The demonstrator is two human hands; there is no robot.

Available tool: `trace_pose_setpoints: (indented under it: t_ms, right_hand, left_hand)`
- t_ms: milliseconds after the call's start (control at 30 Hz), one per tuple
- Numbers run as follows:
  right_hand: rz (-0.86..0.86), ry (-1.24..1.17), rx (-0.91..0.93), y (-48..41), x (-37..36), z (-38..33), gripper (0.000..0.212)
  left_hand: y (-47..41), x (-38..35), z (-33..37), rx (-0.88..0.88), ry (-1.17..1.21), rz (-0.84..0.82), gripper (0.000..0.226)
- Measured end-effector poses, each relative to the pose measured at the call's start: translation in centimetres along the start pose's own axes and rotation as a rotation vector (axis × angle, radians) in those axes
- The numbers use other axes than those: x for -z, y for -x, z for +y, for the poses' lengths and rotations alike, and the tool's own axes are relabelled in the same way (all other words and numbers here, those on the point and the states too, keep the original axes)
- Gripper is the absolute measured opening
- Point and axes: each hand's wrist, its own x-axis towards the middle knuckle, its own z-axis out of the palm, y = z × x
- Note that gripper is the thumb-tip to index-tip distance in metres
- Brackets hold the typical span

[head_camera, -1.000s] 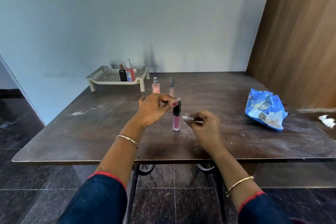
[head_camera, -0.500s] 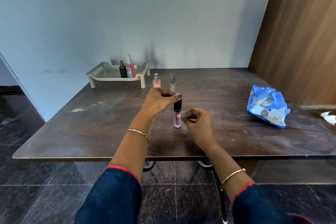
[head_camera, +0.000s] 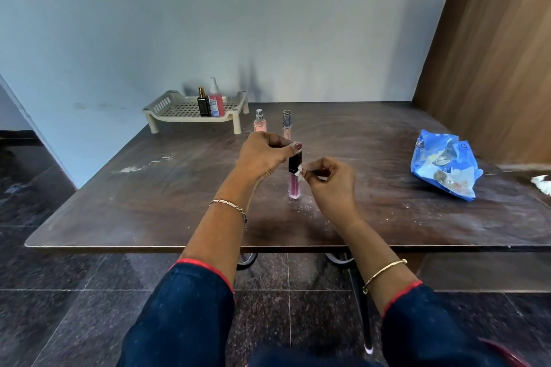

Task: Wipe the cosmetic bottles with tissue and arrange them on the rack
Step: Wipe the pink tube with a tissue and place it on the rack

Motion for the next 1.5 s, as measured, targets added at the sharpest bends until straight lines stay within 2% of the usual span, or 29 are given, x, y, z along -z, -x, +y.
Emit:
trace_pose_setpoints:
  t_ms: [67, 133, 300, 367, 467, 567, 633, 767, 833, 933, 1033, 1167, 1300, 1433, 1500]
  right_hand:
    - [-0.097, 0.079, -0.088, 0.4, 0.2, 0.9, 0.020]
    - [-0.126, 0.122, -0.098, 0.5, 0.3, 1.2, 0.015]
    - [0.021, 0.041, 0.003, 0.2, 0.0, -0.3, 0.014]
    - [0.023, 0.049, 0.021, 0.5, -0.1, 0.0, 0.021]
    - [-0.093, 0.191, -0.011, 1.2, -0.1, 1.4, 0.032]
    - [-0.175, 0.325, 0.013, 0.8, 0.3, 1.6, 0.022]
    - [-0.156, 0.289, 0.019, 0.3, 0.4, 0.9, 0.016]
    - [-0.003, 0.117, 0.024, 0.3, 0.2, -0.1, 0.015]
    - [0.002, 0.110, 0.020, 0.4, 0.0, 0.1, 0.016]
    - [-0.086, 0.211, 0.028, -0.2, 0.1, 0.2, 0.026]
    - [-0.169, 0.355, 0.064, -0.5, 0.5, 0.0, 0.028]
    - [-0.257, 0.486, 0.072, -0.1, 1.0, 0.3, 0.014]
    - [-0.166, 0.368, -0.029, -0.4, 1.9, 0.2, 0.010]
    - [-0.091, 0.131, -0.106, -1.0, 3.0, -0.5, 0.015]
    - [-0.060, 0.063, -0.101, -1.2, 3.3, -0.7, 0.017]
  left_hand:
    - [0.0, 0.0, -0.1, -0.003, -0.006, -0.004, 0.015]
    - [0.0, -0.1, -0.1, -0.001, -0.006, -0.006, 0.015]
    - [0.1, -0.2, 0.0, -0.011, -0.010, 0.010, 0.012]
    - [0.1, -0.2, 0.0, -0.007, -0.004, 0.007, 0.014]
    - [0.0, -0.2, -0.2, -0.004, 0.005, -0.004, 0.015]
    - [0.0, -0.2, -0.2, -0.017, -0.015, 0.000, 0.015]
    - [-0.1, -0.2, -0.2, -0.035, -0.038, 0.010, 0.014]
    - [-0.1, 0.0, -0.4, -0.043, -0.051, 0.003, 0.015]
    - [-0.1, 0.1, -0.4, -0.043, -0.052, 0.006, 0.014]
    - [0.1, 0.3, 0.0, -0.040, -0.070, -0.003, 0.008]
    - [0.3, 0.6, 0.5, -0.038, -0.064, -0.050, 0.011]
    - [0.8, 0.6, 1.1, -0.082, -0.048, -0.103, 0.011]
    - [1.0, 0.6, 1.5, -0.153, -0.118, -0.120, 0.011]
    - [1.2, 0.6, 1.3, -0.202, -0.246, -0.021, 0.003]
    - [1.4, 0.5, 0.9, -0.190, -0.212, -0.031, 0.011]
